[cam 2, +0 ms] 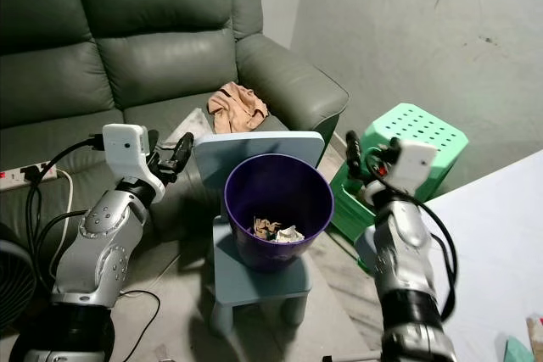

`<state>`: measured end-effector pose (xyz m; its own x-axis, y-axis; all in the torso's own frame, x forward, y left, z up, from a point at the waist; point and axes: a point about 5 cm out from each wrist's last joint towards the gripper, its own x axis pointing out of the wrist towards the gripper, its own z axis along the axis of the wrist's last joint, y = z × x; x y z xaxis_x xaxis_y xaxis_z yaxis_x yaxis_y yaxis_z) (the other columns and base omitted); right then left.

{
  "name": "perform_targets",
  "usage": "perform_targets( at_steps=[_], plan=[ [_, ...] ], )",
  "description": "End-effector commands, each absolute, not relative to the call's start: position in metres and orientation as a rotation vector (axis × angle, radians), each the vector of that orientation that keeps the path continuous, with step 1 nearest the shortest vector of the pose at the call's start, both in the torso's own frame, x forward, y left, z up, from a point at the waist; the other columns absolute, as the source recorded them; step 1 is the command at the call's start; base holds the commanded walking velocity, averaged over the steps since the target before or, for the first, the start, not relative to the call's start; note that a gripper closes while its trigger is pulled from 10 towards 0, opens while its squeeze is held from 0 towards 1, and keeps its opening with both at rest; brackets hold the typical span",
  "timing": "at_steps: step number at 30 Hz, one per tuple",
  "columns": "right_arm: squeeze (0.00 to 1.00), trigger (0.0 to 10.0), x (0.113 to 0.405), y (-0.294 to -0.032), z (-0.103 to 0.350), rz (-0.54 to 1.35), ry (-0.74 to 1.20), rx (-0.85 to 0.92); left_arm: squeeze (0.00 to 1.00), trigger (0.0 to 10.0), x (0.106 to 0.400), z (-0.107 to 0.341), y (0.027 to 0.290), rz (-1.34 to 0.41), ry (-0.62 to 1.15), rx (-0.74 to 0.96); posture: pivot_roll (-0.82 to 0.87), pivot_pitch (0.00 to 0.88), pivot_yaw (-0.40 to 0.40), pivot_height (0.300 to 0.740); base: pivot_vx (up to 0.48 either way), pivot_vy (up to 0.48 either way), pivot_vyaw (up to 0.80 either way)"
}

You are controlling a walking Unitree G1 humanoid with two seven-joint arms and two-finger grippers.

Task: Picking trash to rubbish bin

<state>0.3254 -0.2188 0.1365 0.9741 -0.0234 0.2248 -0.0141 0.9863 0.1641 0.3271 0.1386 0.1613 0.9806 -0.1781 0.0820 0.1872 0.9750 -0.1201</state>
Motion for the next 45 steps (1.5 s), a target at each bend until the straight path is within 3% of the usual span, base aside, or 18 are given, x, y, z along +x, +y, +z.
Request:
perform_targets(
  at_steps=[1, 6, 7, 14, 26, 45],
  plan=[
    [1.00, 10.0, 0.319, -0.215, 0.142, 0.001, -0.249, 0.135, 0.00, 10.0, 0.330, 0.161, 0.139, -0.184, -0.079, -0.131, 0.01, 0.000, -0.088, 0.740, 0.000, 0.000, 0.00],
    [1.00, 10.0, 0.306, -0.203, 0.137, 0.021, -0.236, 0.152, 0.00, 10.0, 0.331, 0.154, 0.142, -0.176, -0.069, -0.138, 0.00, 0.000, -0.078, 0.740, 0.000, 0.000, 0.00],
    [0.00, 10.0, 0.304, -0.200, 0.136, 0.028, -0.235, 0.163, 0.00, 10.0, 0.331, 0.152, 0.143, -0.169, -0.063, -0.139, 0.00, 0.000, -0.076, 0.740, 0.000, 0.000, 0.00],
    [0.00, 10.0, 0.301, -0.188, 0.126, -0.016, -0.170, 0.057, 0.00, 10.0, 0.338, 0.148, 0.144, -0.169, -0.068, -0.128, -0.01, 0.000, -0.063, 0.740, 0.000, 0.000, 0.00],
    [0.00, 10.0, 0.289, -0.188, 0.123, -0.014, -0.132, 0.029, 0.00, 10.0, 0.329, 0.140, 0.133, -0.264, -0.071, -0.147, -0.02, 0.000, -0.047, 0.740, 0.000, 0.000, 0.00],
    [0.00, 10.0, 0.292, -0.181, 0.121, -0.010, -0.082, -0.002, 0.00, 10.0, 0.335, 0.144, 0.129, -0.295, -0.090, -0.099, -0.03, 0.000, -0.050, 0.740, 0.000, 0.000, -0.72]
  ],
)
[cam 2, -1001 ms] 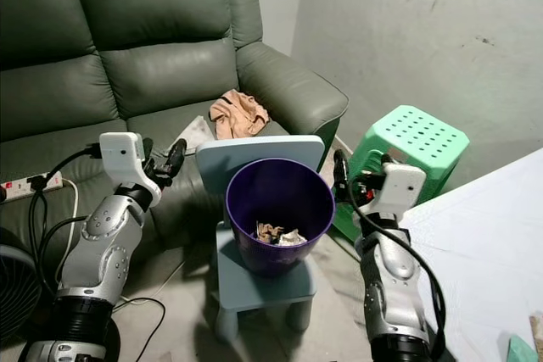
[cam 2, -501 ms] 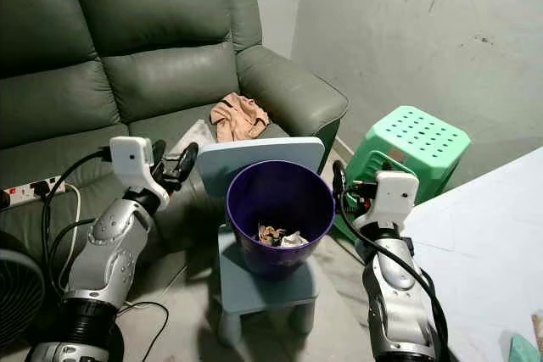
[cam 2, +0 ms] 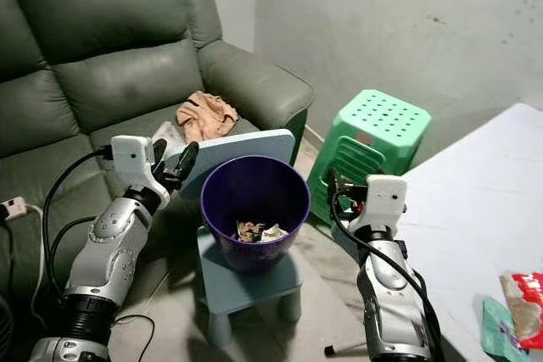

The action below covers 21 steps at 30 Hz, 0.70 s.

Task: Picking trash to rubbish bin

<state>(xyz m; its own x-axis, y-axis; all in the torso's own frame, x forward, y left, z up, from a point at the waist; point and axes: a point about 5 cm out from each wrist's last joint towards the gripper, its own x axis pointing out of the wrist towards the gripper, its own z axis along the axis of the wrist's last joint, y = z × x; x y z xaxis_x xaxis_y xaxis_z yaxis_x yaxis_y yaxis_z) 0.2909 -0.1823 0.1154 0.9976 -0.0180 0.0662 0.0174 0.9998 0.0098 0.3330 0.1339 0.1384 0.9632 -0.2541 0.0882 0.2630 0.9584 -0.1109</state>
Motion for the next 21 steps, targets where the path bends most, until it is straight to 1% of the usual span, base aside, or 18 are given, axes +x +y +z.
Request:
perform_targets(
  at_steps=[1, 3, 9, 10, 11, 13, 14, 21],
  plan=[
    [0.00, 10.0, 0.2917, -0.1807, 0.1213, -0.007, -0.082, -0.007, 0.00, 10.0, 0.3346, 0.1439, 0.1282, -0.304, -0.093, -0.103, -0.03, 0.000, -0.052, 0.740, 0.000, 0.000, -0.77],
    [0.00, 10.0, 0.2918, -0.1801, 0.1211, -0.003, -0.081, -0.012, 0.00, 10.0, 0.3343, 0.1441, 0.1264, -0.315, -0.096, -0.125, -0.04, 0.000, -0.052, 0.740, 0.000, -0.180, -0.77],
    [0.00, 10.0, 0.2915, -0.1788, 0.1210, 0.003, -0.077, -0.019, 0.00, 10.0, 0.3371, 0.1434, 0.1259, -0.307, -0.090, -0.133, -0.04, 0.000, -0.053, 0.740, 0.000, -0.474, -0.77],
    [0.00, 10.0, 0.2914, -0.1788, 0.1207, 0.004, -0.076, -0.020, 0.00, 10.0, 0.3373, 0.1437, 0.1253, -0.303, -0.095, -0.113, -0.04, 0.000, -0.053, 0.740, 0.000, -0.469, -0.77],
    [0.00, 10.0, 0.2912, -0.1789, 0.1206, 0.004, -0.076, -0.021, 0.00, 10.0, 0.3377, 0.1436, 0.1245, -0.298, -0.097, -0.103, -0.04, 0.000, -0.052, 0.740, 0.000, 0.000, -0.77],
    [0.00, 10.0, 0.2907, -0.1790, 0.1207, 0.004, -0.076, -0.022, 0.00, 10.0, 0.3388, 0.1416, 0.1255, -0.277, -0.073, -0.178, -0.04, 0.000, -0.052, 0.740, 0.000, 0.000, -0.77],
    [0.00, 10.0, 0.2908, -0.1790, 0.1208, 0.004, -0.076, -0.023, 0.00, 10.0, 0.3393, 0.1414, 0.1260, -0.272, -0.070, -0.186, -0.05, 0.000, -0.050, 0.740, 0.000, 0.000, -0.77],
    [0.00, 10.0, 0.2894, -0.1791, 0.1208, 0.003, -0.073, -0.032, 0.00, 10.0, 0.3441, 0.1387, 0.1266, -0.218, -0.045, -0.132, -0.05, 0.000, -0.051, 0.740, 0.000, 0.000, -0.77]
  ],
)
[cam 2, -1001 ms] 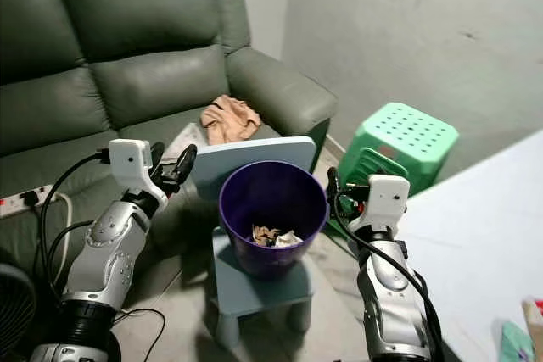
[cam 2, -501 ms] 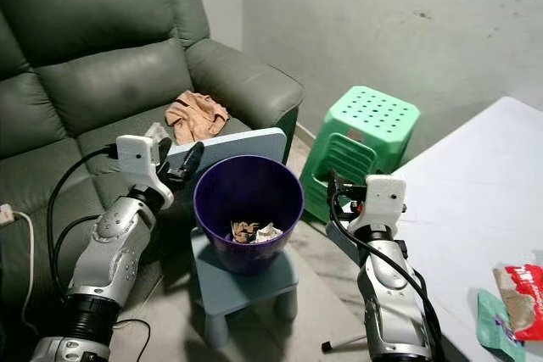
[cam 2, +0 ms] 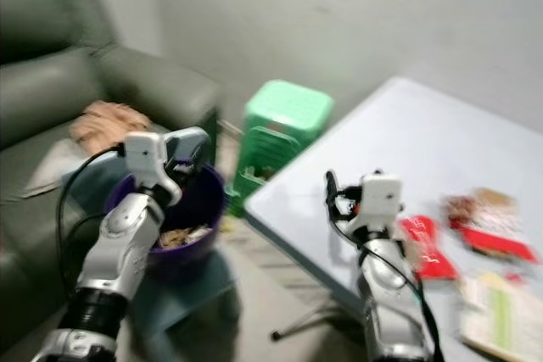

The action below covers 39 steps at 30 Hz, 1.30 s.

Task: Picking trash to rubbish bin

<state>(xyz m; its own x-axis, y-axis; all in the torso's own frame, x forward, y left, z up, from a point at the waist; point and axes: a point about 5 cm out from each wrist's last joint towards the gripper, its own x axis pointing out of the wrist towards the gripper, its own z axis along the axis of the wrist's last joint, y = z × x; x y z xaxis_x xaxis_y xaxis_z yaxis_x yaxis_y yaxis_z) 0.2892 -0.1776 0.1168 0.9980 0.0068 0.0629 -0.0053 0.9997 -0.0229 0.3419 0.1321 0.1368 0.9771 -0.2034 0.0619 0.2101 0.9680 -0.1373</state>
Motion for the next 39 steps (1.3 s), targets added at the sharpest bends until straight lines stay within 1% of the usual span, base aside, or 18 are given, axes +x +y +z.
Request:
perform_targets(
  at_steps=[1, 8, 9, 10, 12, 13, 15, 17, 18, 19, 20, 24, 28, 30, 31, 33, 37, 39],
  plan=[
    [0.00, 10.0, 0.289, -0.179, 0.121, 0.003, -0.073, -0.033, 0.00, 10.0, 0.344, 0.139, 0.126, -0.218, -0.045, -0.132, -0.05, 0.000, -0.051, 0.740, 0.000, 0.000, -0.77],
    [0.00, 10.0, 0.290, -0.179, 0.122, -0.013, -0.084, -0.007, 0.00, 10.0, 0.344, 0.139, 0.125, -0.217, -0.043, -0.123, -0.05, 0.000, -0.049, 0.740, 0.000, 0.000, -0.74],
    [0.00, 10.0, 0.289, -0.178, 0.123, -0.016, -0.089, 0.017, 0.00, 10.0, 0.345, 0.139, 0.125, -0.215, -0.040, -0.126, -0.05, 0.000, -0.049, 0.740, 0.000, 0.000, 0.00],
    [0.00, 10.0, 0.289, -0.176, 0.123, -0.016, -0.076, 0.084, 0.00, 10.0, 0.345, 0.138, 0.125, -0.210, -0.032, -0.131, -0.05, 0.000, -0.049, 0.740, 0.000, 0.000, 0.00],
    [0.00, 10.0, 0.290, -0.176, 0.123, -0.033, -0.068, 0.087, 0.00, 10.0, 0.345, 0.137, 0.125, -0.206, -0.022, -0.133, -0.05, 0.000, -0.050, 0.740, 0.000, 0.000, 0.00],
    [0.00, 10.0, 0.291, -0.178, 0.121, -0.076, -0.038, 0.066, 0.00, 10.0, 0.344, 0.136, 0.124, -0.221, -0.012, -0.129, -0.05, 0.000, -0.050, 0.740, 0.000, 0.000, 0.00],
    [0.00, 10.0, 0.293, -0.178, 0.120, -0.103, 0.002, 0.142, 0.00, 10.0, 0.342, 0.133, 0.119, -0.265, 0.001, -0.096, -0.05, 0.000, -0.052, 0.740, 0.000, 0.000, 0.00],
    [0.00, 10.0, 0.293, -0.177, 0.122, -0.093, -0.005, 0.165, 0.00, 10.0, 0.340, 0.133, 0.116, -0.296, -0.007, -0.063, -0.05, 0.000, -0.052, 0.740, 0.000, 0.000, 0.00],
    [0.00, 10.0, 0.293, -0.177, 0.122, -0.094, -0.002, 0.160, 0.00, 10.0, 0.336, 0.132, 0.110, -0.348, -0.008, -0.049, -0.05, 0.000, -0.052, 0.740, 0.000, 0.000, 0.00],
    [0.00, 10.0, 0.293, -0.177, 0.122, -0.094, -0.002, 0.160, 0.00, 10.0, 0.336, 0.132, 0.110, -0.348, -0.008, -0.049, -0.05, 0.000, -0.052, 0.740, 0.000, 0.000, 0.00],
    [0.00, 10.0, 0.292, -0.178, 0.120, -0.108, 0.014, 0.151, 0.00, 10.0, 0.333, 0.132, 0.102, -0.409, -0.007, -0.019, -0.05, 0.000, -0.050, 0.740, 0.000, 0.000, 0.00],
    [0.00, 10.0, 0.292, -0.177, 0.120, -0.108, 0.020, 0.153, 0.00, 10.0, 0.331, 0.132, 0.097, -0.444, -0.003, -0.010, -0.05, 0.000, -0.049, 0.740, 0.000, 0.000, 0.00],
    [0.00, 10.0, 0.293, -0.176, 0.121, -0.114, 0.030, 0.161, 0.00, 10.0, 0.325, 0.134, 0.079, -0.543, -0.005, 0.011, -0.06, 0.000, -0.045, 0.740, 0.000, 0.000, 0.00],
    [0.00, 10.0, 0.294, -0.175, 0.121, -0.115, 0.030, 0.157, 0.00, 10.0, 0.324, 0.134, 0.076, -0.559, -0.008, 0.016, -0.06, 0.000, -0.045, 0.740, 0.000, 0.000, 0.00],
    [0.00, 10.0, 0.295, -0.175, 0.122, -0.113, 0.024, 0.155, 0.00, 10.0, 0.320, 0.135, 0.069, -0.604, -0.015, 0.023, -0.06, 0.000, -0.037, 0.740, 0.000, 0.000, 0.00],
    [0.00, 10.0, 0.297, -0.176, 0.122, -0.117, 0.021, 0.143, 0.00, 10.0, 0.319, 0.136, 0.067, -0.617, -0.017, 0.021, -0.06, 0.000, -0.035, 0.740, 0.000, 0.000, 0.00],
    [0.00, 10.0, 0.307, -0.177, 0.125, -0.109, 0.020, 0.096, 0.00, 10.0, 0.313, 0.139, 0.055, -0.692, -0.020, 0.014, -0.07, 0.000, -0.026, 0.740, 0.000, 0.000, 0.00],
    [0.00, 10.0, 0.312, -0.179, 0.127, -0.084, 0.018, 0.123, 0.00, 10.0, 0.313, 0.140, 0.050, -0.710, -0.026, 0.022, -0.07, 0.000, -0.024, 0.740, 0.000, 0.000, 0.00]
  ],
)
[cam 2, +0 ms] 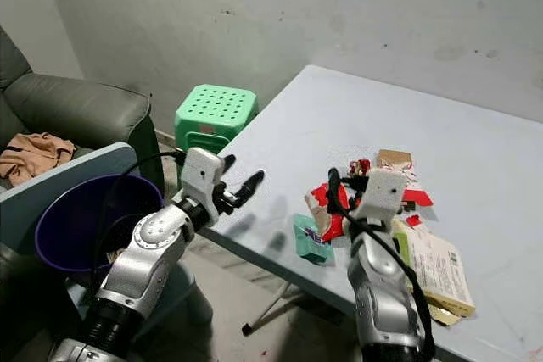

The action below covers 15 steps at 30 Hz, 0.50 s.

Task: Picking trash to rubbish bin

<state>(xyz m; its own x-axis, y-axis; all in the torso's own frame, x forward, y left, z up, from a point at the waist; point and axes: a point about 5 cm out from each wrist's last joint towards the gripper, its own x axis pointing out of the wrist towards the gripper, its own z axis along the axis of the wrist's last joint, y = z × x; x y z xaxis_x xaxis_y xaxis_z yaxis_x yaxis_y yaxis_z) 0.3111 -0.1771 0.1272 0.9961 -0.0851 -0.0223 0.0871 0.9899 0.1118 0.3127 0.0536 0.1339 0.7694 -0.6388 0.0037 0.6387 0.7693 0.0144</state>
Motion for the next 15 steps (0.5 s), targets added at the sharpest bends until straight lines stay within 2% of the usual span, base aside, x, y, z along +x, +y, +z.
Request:
perform_targets(
  at_steps=[1, 15],
  plan=[
    [0.00, 10.0, 0.317, -0.182, 0.129, -0.085, 0.012, 0.129, 0.00, 10.0, 0.313, 0.143, 0.047, -0.719, -0.032, 0.023, -0.07, 0.000, -0.022, 0.740, 0.000, 0.000, 0.00],
    [0.00, 10.0, 0.343, -0.203, 0.132, -0.107, 0.015, 0.041, 0.00, 10.0, 0.307, 0.156, 0.041, -0.782, -0.053, -0.006, -0.06, 0.000, -0.020, 0.740, 0.000, 0.000, 0.00]
  ],
)
